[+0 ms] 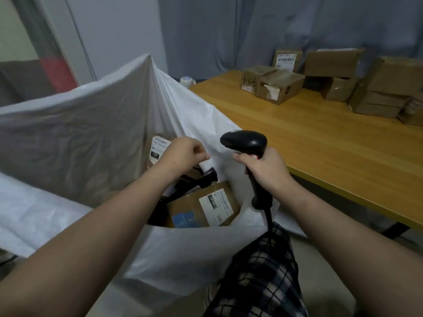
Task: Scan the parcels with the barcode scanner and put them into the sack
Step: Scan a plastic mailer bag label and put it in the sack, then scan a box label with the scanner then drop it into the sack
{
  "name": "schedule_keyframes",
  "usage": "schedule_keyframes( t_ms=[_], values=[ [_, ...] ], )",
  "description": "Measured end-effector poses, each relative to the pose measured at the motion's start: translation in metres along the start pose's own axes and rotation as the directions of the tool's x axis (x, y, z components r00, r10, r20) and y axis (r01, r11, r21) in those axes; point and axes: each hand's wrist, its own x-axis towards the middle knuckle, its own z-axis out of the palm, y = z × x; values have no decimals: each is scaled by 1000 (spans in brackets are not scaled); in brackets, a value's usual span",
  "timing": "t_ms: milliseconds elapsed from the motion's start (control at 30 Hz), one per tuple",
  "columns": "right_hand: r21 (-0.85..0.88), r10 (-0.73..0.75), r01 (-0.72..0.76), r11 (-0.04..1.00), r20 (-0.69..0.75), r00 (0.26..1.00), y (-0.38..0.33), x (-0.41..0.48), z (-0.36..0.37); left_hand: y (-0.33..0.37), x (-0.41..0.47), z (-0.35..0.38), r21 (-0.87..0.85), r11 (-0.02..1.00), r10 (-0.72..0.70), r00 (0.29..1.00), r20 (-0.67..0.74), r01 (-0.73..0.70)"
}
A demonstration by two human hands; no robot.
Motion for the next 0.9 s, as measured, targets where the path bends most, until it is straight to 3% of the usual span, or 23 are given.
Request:
schedule_keyframes(
  t_ms=[300,467,633,900],
  values=[
    [162,136,-106,981,-185,973,1,18,-61,69,41,6,-35,980,192,981,-37,-194],
    [411,326,-245,878,-139,935,14,45,-97,105,79,29,-60,964,262,965,14,-260],
    [612,484,-331,719,-98,869,28,90,-136,124,152,58,3,965,262,965,25,-262],
    [715,569,-356,602,-72,819,68,177,-178,158,295,107,156,976,145,988,42,-150]
  ],
)
